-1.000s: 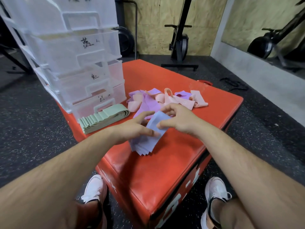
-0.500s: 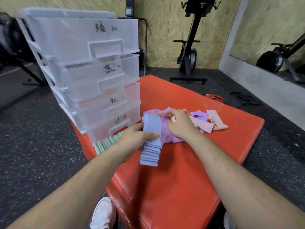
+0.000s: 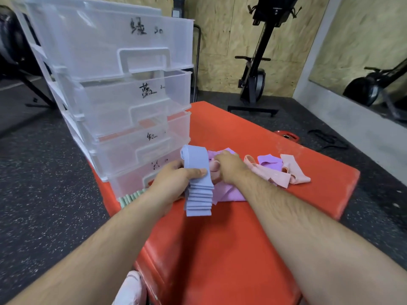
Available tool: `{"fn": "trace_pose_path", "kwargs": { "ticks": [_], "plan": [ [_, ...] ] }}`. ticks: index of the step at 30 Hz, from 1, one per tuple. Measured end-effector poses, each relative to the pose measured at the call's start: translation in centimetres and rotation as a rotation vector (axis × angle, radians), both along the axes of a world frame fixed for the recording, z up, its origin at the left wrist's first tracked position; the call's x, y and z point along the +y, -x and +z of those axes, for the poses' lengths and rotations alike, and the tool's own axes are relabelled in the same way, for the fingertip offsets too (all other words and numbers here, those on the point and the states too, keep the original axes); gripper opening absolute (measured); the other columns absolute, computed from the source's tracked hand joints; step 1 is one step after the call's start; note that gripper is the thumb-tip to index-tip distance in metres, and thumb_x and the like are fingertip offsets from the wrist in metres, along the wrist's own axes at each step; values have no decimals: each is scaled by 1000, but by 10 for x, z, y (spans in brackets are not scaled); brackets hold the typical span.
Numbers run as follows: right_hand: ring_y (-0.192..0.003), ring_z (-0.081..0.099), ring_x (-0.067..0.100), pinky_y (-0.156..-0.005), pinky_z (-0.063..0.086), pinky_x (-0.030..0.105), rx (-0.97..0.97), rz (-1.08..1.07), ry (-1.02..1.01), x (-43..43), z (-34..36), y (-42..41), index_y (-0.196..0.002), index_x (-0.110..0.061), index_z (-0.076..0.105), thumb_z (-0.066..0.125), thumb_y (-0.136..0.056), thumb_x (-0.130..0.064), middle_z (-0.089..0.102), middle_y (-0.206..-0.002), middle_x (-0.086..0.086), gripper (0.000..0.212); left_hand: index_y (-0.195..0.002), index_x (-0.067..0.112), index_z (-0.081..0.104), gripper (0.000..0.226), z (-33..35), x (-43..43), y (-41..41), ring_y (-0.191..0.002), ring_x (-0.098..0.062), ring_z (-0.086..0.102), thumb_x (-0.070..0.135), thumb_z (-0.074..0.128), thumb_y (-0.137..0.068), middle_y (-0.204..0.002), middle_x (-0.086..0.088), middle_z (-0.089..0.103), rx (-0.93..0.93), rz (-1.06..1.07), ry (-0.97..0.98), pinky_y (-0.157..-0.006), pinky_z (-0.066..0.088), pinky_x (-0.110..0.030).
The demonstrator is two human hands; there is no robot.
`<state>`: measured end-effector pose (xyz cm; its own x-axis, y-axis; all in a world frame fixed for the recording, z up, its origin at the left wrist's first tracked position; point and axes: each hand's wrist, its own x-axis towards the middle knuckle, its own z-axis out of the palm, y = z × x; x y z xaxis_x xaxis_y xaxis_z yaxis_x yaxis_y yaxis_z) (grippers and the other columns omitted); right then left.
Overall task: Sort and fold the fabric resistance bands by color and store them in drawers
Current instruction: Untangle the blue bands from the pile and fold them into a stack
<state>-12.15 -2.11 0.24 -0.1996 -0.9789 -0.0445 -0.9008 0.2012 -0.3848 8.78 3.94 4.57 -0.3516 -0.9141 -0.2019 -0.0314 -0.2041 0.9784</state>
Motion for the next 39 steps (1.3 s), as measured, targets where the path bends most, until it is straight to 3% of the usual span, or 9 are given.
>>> {"fn": "trace_pose_path", "kwargs": {
  "ticks": [2,6,11,15,18,22,26,33,39],
  "plan": [
    [-108,52,29,-87,45,30,226,12,152,5,7,18,-126,-18,60,49,-90,-7,51,-128,6,39,-99,13,71,16,2,2,4,-76,-21,72,12,74,-84,-89,-5,77,10,12,-5,-73,60,-33],
    [-107,50,37,-82,43,41,309,-234,417,15,31,61,-128,-25,56,54,-92,-22,51,-125,6,35,-102,11,72,20,2,5,16,-82,-24,74,13,76,-82,-94,-9,77,-12,7,22,-80,59,-39],
    [-128,47,34,-104,40,47,472,-162,-275,46,18,79,-134,-35,52,43,-91,-45,49,-141,3,44,-104,8,70,26,-1,6,29,-88,-33,74,16,77,-80,-93,-11,77,-51,9,40,-83,58,-49],
    [-142,23,41,-110,21,56,467,-186,-65,36,30,60,-138,-40,50,44,-85,-55,31,-155,5,55,-104,10,71,25,-2,2,33,-89,-32,74,16,75,-81,-94,-10,77,-40,25,22,-86,59,-50],
    [-145,20,32,-111,21,50,445,84,99,11,30,26,-136,-43,52,52,-90,-44,31,-158,-6,46,-101,11,72,21,-5,-3,32,-88,-31,74,14,76,-81,-92,-8,77,-40,64,6,-87,58,-51],
    [-140,36,27,-106,36,40,222,269,-97,-21,1,-6,-135,-41,54,57,-93,-30,44,-149,-9,43,-101,12,72,24,-10,-12,26,-86,-30,74,14,77,-78,-91,-8,77,-38,99,-27,-86,58,-54],
    [-134,46,30,-108,38,38,92,189,-149,-25,-11,-11,-130,-26,61,57,-95,-26,53,-141,3,35,-103,10,71,27,-9,-18,21,-89,-34,74,11,76,-77,-93,-13,77,13,107,-60,-85,57,-58],
    [-117,47,34,-94,40,41,161,-289,496,-2,50,16,-119,-17,63,49,-91,-13,62,-120,6,31,-103,6,69,22,-5,-16,24,-85,-33,74,8,75,-81,-92,-15,76,43,103,-71,-82,59,-54],
    [-120,45,34,-101,40,44,302,-289,441,31,75,26,-105,-23,70,52,-88,-32,50,-133,10,26,-107,9,69,31,-2,-10,29,-85,-29,75,13,79,-79,-94,-11,77,38,85,-40,-84,59,-52]
  ]
}}
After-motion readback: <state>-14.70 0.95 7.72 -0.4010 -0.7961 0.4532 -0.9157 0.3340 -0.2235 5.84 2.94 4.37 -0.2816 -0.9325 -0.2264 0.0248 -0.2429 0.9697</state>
